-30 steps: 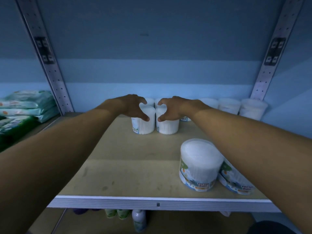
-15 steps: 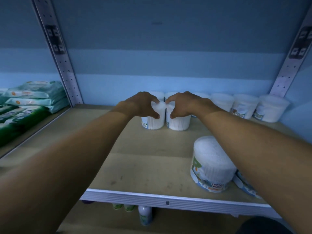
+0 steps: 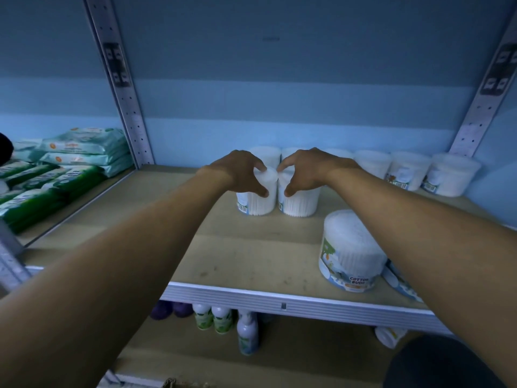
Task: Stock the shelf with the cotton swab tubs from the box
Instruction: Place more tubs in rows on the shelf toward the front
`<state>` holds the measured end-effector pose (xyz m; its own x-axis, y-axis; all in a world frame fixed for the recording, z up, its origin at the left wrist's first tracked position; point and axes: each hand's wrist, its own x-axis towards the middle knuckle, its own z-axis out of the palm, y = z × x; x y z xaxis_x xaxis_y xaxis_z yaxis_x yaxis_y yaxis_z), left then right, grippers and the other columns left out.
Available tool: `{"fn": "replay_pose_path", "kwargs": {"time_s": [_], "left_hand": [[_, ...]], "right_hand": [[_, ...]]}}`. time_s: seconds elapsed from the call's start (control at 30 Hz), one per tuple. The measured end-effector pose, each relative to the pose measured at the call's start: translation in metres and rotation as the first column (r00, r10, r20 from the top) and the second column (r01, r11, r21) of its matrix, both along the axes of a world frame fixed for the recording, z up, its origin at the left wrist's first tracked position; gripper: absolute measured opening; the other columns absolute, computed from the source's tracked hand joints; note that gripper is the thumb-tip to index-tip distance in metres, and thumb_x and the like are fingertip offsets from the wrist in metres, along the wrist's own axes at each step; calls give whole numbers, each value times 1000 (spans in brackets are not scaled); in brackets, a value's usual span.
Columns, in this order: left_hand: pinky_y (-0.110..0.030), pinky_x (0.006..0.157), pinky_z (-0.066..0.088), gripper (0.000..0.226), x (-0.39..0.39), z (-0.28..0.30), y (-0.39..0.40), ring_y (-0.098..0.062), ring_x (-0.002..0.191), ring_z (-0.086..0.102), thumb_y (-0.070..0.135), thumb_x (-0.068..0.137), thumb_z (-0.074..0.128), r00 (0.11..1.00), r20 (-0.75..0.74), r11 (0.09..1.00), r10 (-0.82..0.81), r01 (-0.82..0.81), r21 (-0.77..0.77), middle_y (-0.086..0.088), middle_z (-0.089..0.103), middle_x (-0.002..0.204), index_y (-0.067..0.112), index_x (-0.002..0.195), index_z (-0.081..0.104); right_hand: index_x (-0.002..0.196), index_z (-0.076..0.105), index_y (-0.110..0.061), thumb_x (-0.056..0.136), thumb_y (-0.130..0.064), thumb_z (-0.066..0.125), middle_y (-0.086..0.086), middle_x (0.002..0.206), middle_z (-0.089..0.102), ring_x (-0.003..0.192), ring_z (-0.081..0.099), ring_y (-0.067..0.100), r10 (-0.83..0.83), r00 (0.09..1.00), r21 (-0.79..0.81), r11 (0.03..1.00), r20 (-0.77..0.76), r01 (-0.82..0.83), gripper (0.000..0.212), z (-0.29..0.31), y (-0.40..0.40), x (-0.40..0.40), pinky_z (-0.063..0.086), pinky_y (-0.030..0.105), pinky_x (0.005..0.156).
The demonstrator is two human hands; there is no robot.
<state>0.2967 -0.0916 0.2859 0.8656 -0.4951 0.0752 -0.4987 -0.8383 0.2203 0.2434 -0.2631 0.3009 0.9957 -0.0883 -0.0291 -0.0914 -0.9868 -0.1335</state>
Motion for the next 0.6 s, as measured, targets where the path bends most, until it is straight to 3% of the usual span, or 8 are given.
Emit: {"fn": "replay_pose_path", "kwargs": {"time_s": [0.2,0.37,0.6], "left_hand": [[-27,93,37,73,-33,6,23,-17,134,43,58,75,74,999,-26,999,39,-39,19,5,44,146,35,140,51],[-28,100,35,64,-56,10,44,-18,137,40,66,82,60,998,-30,999,46,-46,21,4,41,150,36,138,53],[-28,95,38,55,-86,14,66,-20,130,47,59,88,55,1000,-7,999,15,-15,48,0,52,141,32,136,58]], "right_hand": [[137,55,-44,82,-51,73,-11,149,47,133,48,18,56,998,17,998,2,-56,59,6,18,-26,45,33,102],[139,54,-45,84,-54,70,-10,149,47,132,48,18,77,997,3,997,-20,-76,57,10,37,-46,41,27,90],[140,54,-44,85,-53,69,-9,148,50,131,48,18,126,992,-10,992,-30,-126,57,14,56,-75,42,27,94]]}}
